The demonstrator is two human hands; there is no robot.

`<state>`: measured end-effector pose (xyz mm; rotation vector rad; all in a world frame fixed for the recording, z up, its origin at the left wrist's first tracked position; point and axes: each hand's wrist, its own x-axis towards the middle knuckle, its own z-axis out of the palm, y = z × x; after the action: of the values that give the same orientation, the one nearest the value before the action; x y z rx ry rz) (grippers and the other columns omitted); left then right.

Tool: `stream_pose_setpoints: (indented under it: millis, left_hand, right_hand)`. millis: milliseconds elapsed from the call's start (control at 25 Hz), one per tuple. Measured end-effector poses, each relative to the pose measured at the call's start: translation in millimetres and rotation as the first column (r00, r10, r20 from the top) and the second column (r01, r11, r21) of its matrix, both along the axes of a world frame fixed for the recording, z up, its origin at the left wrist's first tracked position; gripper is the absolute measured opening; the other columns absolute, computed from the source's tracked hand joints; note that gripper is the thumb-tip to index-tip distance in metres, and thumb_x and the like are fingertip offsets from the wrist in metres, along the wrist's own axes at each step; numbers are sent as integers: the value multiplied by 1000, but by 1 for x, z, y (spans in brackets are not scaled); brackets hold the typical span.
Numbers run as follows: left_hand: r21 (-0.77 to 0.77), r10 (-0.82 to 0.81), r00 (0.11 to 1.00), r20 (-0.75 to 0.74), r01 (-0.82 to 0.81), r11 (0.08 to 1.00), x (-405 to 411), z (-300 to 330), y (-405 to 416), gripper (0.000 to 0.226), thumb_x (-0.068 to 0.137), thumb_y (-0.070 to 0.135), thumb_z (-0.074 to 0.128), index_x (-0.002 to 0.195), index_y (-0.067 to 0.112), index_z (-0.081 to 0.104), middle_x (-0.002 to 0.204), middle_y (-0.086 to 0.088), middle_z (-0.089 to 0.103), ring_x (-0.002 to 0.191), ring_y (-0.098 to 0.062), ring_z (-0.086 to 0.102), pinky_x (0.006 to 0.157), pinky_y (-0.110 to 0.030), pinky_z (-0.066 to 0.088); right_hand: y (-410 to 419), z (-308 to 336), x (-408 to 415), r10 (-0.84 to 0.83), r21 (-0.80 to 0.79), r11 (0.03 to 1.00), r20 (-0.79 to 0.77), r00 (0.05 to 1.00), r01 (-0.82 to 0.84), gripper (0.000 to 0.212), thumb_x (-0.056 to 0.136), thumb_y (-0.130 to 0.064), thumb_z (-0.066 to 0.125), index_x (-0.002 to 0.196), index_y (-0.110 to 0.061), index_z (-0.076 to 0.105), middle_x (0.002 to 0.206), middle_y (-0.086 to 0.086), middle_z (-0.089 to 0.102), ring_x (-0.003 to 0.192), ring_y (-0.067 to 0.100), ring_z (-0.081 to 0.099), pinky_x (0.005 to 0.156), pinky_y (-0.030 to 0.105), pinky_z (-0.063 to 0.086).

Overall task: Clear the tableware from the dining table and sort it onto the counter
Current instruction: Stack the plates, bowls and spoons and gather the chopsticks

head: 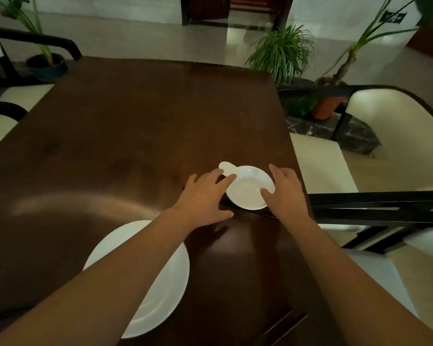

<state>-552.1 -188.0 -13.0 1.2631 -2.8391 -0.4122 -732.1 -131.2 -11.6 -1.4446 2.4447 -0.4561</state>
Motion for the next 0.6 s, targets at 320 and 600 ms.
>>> stream_pose_setpoints:
  millis: [320, 600]
  left_hand:
    - [150, 92, 975, -200, -63, 987, -21, -15, -2, 75, 76, 32, 71, 139, 17, 33, 148, -7, 26, 130, -25, 35, 105, -37, 36]
    - [-11, 139, 917, -374, -155, 988, 50, 22, 31, 76, 72, 29, 76, 137, 19, 38, 146, -7, 35, 131, -20, 33, 98, -24, 29]
  right_hand:
    - [-9, -10, -14, -58, -95, 991, 305, 951, 91, 37, 83, -4, 58, 119, -12, 59, 116, 11, 64, 101, 21, 59, 77, 25, 44]
    - [12, 23, 33, 70, -252, 963, 578, 813, 96, 38, 80, -11, 68, 115, -24, 61, 97, -12, 61, 81, 4, 57, 60, 13, 53]
